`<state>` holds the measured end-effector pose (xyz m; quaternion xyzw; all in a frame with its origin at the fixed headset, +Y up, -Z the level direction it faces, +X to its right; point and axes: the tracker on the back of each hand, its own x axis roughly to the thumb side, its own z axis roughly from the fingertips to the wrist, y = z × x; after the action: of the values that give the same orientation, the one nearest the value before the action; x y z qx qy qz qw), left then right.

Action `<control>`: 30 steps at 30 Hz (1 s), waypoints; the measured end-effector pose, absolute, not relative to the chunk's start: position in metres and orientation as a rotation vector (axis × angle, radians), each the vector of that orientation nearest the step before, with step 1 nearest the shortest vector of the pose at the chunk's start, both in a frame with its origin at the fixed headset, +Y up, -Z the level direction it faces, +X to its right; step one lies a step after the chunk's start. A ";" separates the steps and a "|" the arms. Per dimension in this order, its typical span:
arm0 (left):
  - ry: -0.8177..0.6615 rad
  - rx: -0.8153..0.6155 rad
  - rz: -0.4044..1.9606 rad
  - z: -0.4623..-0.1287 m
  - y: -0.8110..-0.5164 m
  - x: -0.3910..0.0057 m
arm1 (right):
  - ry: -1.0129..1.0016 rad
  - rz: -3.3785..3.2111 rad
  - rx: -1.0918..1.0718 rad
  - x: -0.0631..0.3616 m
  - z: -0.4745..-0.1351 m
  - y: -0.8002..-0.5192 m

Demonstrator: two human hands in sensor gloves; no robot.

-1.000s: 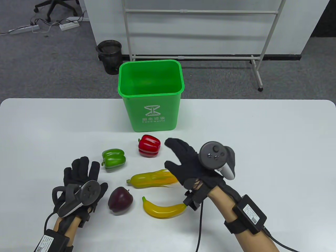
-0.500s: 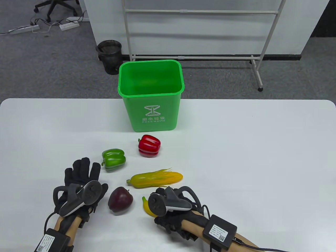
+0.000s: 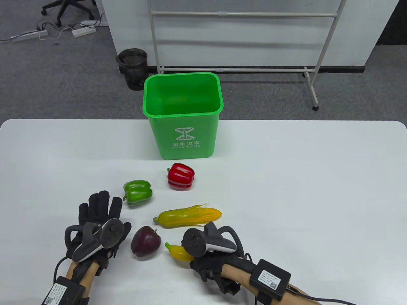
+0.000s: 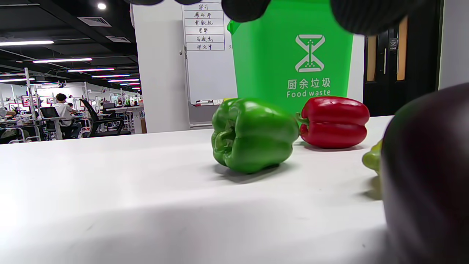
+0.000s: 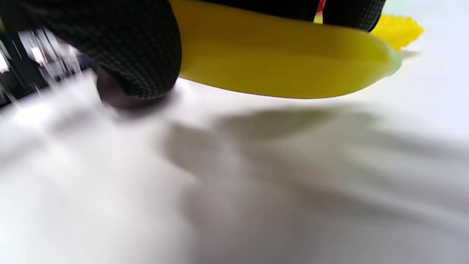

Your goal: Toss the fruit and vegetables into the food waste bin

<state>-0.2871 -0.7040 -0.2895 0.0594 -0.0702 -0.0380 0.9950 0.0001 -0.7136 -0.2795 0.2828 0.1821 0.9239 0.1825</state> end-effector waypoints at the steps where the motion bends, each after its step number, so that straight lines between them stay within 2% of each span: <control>1: -0.141 0.118 -0.076 -0.290 -0.704 -0.287 | 0.494 2.493 0.747 0.011 -0.284 -0.705; 3: -0.143 0.116 -0.077 -0.289 -0.704 -0.287 | 0.460 2.193 0.645 0.037 -0.294 -0.692; 5: -0.144 0.118 -0.077 -0.290 -0.704 -0.287 | 0.444 1.804 0.545 0.066 -0.306 -0.691; 9: -0.145 0.107 -0.085 -0.291 -0.707 -0.287 | 0.482 1.358 0.315 0.109 -0.314 -0.715; 12: -0.146 0.104 -0.088 -0.291 -0.708 -0.286 | 0.497 1.194 0.269 0.129 -0.314 -0.739; 14: -0.147 0.104 -0.086 -0.291 -0.708 -0.286 | 0.507 1.128 0.204 0.141 -0.310 -0.755; 21: -0.148 0.092 -0.088 -0.293 -0.710 -0.286 | 0.537 1.282 -0.240 0.173 -0.266 -0.806; 24: -0.148 0.089 -0.087 -0.294 -0.710 -0.286 | 0.563 1.272 -0.267 0.170 -0.260 -0.810; 25: -0.146 0.092 -0.083 -0.294 -0.709 -0.287 | 0.556 1.232 -0.241 0.162 -0.266 -0.802; 27: -0.141 0.099 -0.071 -0.294 -0.707 -0.287 | 0.461 1.143 -0.138 0.141 -0.293 -0.764; 29: -0.137 0.105 -0.062 -0.294 -0.706 -0.288 | 0.289 1.007 0.059 0.109 -0.348 -0.674; 30: -0.136 0.106 -0.062 -0.295 -0.706 -0.288 | 0.222 0.970 0.103 0.102 -0.366 -0.645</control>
<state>-0.2878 -0.7064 -0.2946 0.0529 -0.0680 -0.0311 0.9958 0.1022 -0.6454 -0.3660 0.0494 0.1064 0.4649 0.8776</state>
